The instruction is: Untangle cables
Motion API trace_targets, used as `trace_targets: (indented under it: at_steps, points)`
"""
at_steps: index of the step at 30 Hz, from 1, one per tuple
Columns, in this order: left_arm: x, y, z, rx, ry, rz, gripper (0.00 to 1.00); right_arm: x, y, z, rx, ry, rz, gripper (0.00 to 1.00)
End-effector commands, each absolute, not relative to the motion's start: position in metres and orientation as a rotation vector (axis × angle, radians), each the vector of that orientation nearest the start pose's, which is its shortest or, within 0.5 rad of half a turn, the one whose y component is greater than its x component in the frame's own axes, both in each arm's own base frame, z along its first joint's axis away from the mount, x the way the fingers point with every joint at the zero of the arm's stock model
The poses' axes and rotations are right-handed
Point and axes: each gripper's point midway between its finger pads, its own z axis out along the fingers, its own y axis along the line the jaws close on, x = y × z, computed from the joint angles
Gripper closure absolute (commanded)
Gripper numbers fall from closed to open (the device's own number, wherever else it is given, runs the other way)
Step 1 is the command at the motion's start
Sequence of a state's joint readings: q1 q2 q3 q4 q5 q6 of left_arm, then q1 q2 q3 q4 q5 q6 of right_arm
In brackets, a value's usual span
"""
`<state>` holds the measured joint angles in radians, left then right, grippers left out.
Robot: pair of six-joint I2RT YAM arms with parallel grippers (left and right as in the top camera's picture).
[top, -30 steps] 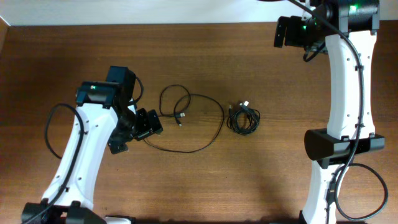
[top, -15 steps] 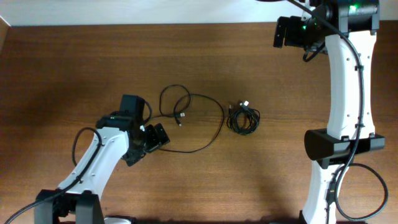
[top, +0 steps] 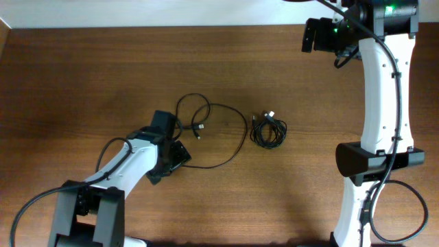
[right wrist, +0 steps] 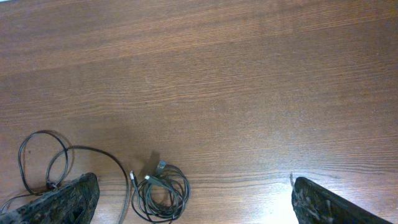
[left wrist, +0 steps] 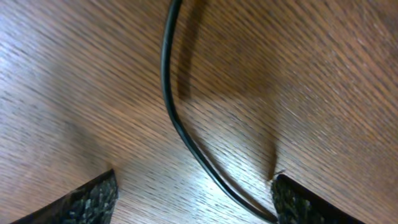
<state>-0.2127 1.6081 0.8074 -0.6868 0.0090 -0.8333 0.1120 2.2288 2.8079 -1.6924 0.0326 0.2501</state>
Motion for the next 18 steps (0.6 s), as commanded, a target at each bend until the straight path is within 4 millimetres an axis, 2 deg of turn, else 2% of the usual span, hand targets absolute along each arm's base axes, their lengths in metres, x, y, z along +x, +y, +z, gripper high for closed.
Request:
trace_targets:
  at_steps: [1,4,6,8,9,10,12,14,15,16,18]
  points:
    - [0.256,-0.061,-0.008,-0.960,2.925,-0.065,0.32,0.459,0.046,0.283,0.186,2.692,0.071,0.01]
    - [0.259,-0.053,-0.008,-0.955,2.895,0.001,0.39,0.459,0.046,0.283,0.186,2.692,0.071,0.01]
    - [0.256,-0.053,-0.011,-0.958,2.914,0.011,0.43,0.459,0.046,0.283,0.186,2.692,0.071,0.02]
    - [0.249,-0.052,-0.019,-0.968,2.949,0.039,0.50,0.459,0.046,0.283,0.186,2.692,0.071,0.01]
    - [0.248,-0.052,-0.021,-0.970,2.955,0.047,0.56,0.459,0.046,0.283,0.186,2.692,0.071,0.01]
    - [0.248,-0.051,-0.022,-0.970,2.958,0.050,0.70,0.459,0.046,0.283,0.186,2.692,0.071,0.01]
    - [0.247,-0.051,-0.022,-0.970,2.960,0.052,0.88,0.459,0.046,0.283,0.186,2.692,0.071,0.01]
    - [0.251,-0.052,-0.020,-0.872,2.984,0.048,0.99,0.459,0.046,0.283,0.186,2.692,0.071,0.02]
    - [0.258,-0.054,-0.014,-0.732,3.009,0.038,1.00,0.459,0.046,0.283,0.186,2.692,0.071,0.01]
    - [0.275,-0.051,0.016,-0.570,3.027,0.094,1.00,0.459,0.046,0.283,0.186,2.692,0.071,0.01]
    - [0.287,-0.044,0.046,-0.567,3.003,0.174,1.00,0.459,0.046,0.283,0.186,2.692,0.071,0.01]
